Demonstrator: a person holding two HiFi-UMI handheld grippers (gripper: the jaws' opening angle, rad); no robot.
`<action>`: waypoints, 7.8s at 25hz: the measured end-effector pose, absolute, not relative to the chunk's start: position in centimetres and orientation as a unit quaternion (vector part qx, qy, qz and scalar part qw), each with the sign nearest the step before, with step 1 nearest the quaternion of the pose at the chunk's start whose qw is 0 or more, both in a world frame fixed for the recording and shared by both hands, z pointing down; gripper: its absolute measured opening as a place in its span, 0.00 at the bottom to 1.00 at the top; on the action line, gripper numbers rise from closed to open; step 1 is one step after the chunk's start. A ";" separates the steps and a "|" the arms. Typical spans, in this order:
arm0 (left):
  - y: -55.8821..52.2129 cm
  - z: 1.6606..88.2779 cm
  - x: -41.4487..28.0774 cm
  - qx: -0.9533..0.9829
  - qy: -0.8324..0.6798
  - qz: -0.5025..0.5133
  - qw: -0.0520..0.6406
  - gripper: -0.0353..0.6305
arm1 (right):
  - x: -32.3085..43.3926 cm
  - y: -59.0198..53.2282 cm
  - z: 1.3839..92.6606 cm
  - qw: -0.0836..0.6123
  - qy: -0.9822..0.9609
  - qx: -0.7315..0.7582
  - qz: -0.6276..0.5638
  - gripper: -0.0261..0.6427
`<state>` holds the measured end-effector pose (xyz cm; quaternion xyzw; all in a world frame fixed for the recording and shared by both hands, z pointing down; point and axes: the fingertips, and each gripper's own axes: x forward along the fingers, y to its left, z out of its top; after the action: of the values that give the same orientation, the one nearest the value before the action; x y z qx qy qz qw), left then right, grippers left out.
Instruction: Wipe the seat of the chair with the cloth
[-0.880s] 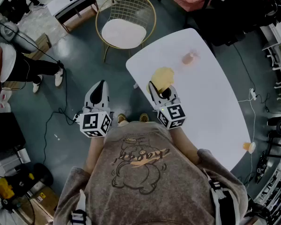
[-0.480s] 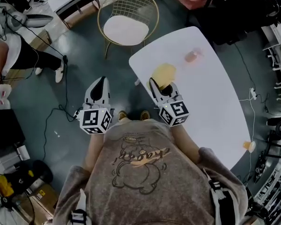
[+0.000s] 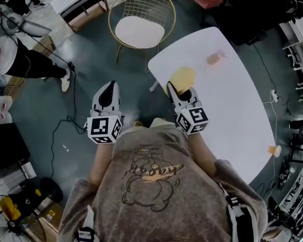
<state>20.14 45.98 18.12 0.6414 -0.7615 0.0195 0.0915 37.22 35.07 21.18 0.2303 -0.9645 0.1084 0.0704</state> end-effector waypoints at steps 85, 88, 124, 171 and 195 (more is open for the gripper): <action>-5.8 27.7 -9.4 0.818 -0.553 0.040 0.154 0.06 | 8.6 -5.5 33.6 0.133 -0.876 0.433 0.168 0.21; -7.7 30.7 -9.4 0.817 -0.553 0.043 0.159 0.06 | 8.8 -7.5 36.6 0.137 -0.871 0.439 0.173 0.21; -10.7 45.9 -11.7 0.809 -0.546 0.071 0.204 0.06 | 11.8 -17.1 71.4 0.434 -0.740 0.431 0.279 0.20; -9.6 49.6 -19.2 0.782 -0.570 0.090 0.236 0.06 | -18.0 -9.3 71.0 0.367 -0.862 0.159 0.311 0.20; -7.5 46.2 -15.7 0.804 -0.530 0.062 0.262 0.06 | -2.2 -7.5 65.3 0.347 -0.850 0.250 0.309 0.20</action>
<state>-15.67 -7.54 46.18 0.8040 -0.5301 0.0617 0.2624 -2.18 -7.47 65.29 0.2497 -0.8496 0.3092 0.3468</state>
